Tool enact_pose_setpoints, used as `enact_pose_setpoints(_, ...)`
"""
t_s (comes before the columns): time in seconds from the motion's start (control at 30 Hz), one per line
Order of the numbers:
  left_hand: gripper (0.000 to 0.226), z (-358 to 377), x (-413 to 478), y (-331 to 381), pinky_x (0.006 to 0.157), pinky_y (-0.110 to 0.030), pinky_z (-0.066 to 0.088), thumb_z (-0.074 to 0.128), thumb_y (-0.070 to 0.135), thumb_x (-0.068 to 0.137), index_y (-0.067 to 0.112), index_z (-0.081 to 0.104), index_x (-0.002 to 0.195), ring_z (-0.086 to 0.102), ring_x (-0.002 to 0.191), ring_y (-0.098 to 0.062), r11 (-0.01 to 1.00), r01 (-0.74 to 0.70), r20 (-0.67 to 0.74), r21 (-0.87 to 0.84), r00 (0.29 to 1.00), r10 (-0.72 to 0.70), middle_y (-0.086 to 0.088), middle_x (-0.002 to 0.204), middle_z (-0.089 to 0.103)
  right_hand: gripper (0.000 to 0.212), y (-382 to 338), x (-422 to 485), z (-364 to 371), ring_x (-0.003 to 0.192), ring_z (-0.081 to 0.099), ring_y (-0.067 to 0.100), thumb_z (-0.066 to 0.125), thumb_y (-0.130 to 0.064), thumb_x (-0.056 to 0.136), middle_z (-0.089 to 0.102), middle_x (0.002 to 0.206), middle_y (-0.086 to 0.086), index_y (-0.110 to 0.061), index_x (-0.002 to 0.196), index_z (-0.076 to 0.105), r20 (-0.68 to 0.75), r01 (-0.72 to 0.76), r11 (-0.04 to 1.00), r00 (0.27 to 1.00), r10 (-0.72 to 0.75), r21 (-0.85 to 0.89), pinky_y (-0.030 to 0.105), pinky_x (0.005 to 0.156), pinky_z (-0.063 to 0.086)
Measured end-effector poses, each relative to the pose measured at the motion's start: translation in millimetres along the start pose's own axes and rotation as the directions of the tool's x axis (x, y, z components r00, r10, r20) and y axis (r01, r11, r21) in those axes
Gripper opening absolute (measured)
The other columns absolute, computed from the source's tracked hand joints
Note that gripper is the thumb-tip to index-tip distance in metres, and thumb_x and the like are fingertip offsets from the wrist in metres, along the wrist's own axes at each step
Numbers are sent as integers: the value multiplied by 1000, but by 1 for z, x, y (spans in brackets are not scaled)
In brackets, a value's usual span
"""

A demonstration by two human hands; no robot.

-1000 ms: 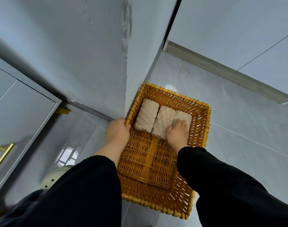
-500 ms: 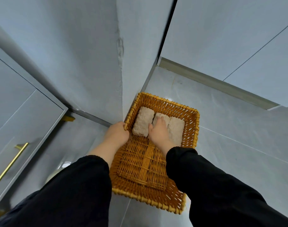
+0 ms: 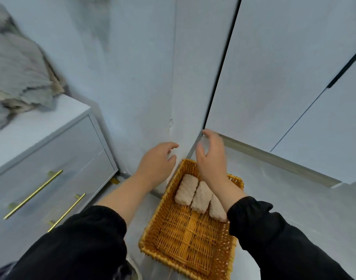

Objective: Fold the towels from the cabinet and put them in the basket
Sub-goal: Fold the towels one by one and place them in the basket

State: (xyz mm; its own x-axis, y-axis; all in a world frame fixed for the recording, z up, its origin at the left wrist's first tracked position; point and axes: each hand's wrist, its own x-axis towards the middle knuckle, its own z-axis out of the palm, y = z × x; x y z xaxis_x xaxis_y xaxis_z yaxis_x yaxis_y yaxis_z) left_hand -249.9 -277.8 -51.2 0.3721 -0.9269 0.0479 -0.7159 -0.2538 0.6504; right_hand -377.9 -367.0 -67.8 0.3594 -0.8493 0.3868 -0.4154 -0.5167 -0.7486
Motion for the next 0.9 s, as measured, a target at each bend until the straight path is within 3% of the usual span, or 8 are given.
enact_pose_setpoints(0.13, 43, -61, -21, 12, 105, -20, 26, 48, 21, 97, 20, 44, 139, 39, 131, -13, 982, -94, -125, 166, 985, 116, 3, 145, 43, 34, -62, 9, -10, 113, 50, 14, 46, -17, 90, 59, 117, 6, -4, 120, 57, -102, 307, 951, 948, -302, 34, 16, 99, 34)
enact_pose_setpoints(0.27, 50, -130, -50, 14, 110, -24, 20, 54, 18, 94, 18, 41, 142, 28, 139, -17, 957, -87, -287, 278, 943, 169, -2, 152, 31, 37, -130, 20, 8, 111, 50, 18, 45, -20, 88, 60, 115, 9, -2, 118, 57, -50, 470, 880, 883, -468, 71, 14, 98, 33)
enact_pose_setpoints(0.37, 54, -173, -72, 4, 112, -30, 23, 54, 19, 93, 19, 36, 145, 23, 142, -20, 955, 6, -411, 298, 903, 123, -4, 156, 24, 38, -174, 22, 32, 112, 48, 15, 44, -22, 88, 59, 117, 5, -5, 120, 56, 7, 480, 868, 875, -484, 126, 9, 97, 28)
enact_pose_setpoints(0.47, 56, -212, -98, -14, 113, -34, 25, 55, 17, 93, 17, 33, 145, 22, 142, -22, 955, 107, -532, 276, 844, 60, -6, 156, 22, 33, -217, 18, 60, 115, 46, 15, 51, -14, 90, 56, 120, 2, -8, 122, 54, 95, 470, 863, 865, -492, 187, 15, 95, 30)
enact_pose_setpoints(0.6, 59, -251, -134, -51, 113, -26, 17, 54, 17, 94, 17, 30, 147, 17, 144, -18, 948, 247, -667, 202, 744, -52, -4, 157, 20, 35, -267, 6, 106, 117, 42, 11, 51, -14, 91, 52, 123, -1, -10, 126, 51, 192, 431, 864, 854, -483, 259, 12, 89, 27)
enact_pose_setpoints(0.73, 60, -268, -159, -92, 114, -29, 16, 53, 17, 95, 16, 27, 148, 16, 144, -19, 934, 354, -740, 53, 642, -201, -4, 157, 20, 33, -296, -15, 155, 118, 43, 16, 50, -12, 92, 52, 122, 3, -9, 125, 51, 235, 357, 872, 864, -445, 336, 18, 93, 31)
enact_pose_setpoints(0.9, 60, -257, -170, -149, 114, -28, 17, 51, 13, 94, 16, 26, 148, 19, 143, -19, 888, 382, -756, -256, 494, -430, -4, 155, 23, 34, -299, -41, 218, 121, 43, 17, 50, -15, 93, 50, 126, 3, -9, 127, 50, 264, 286, 886, 881, -393, 364, 30, 103, 37)
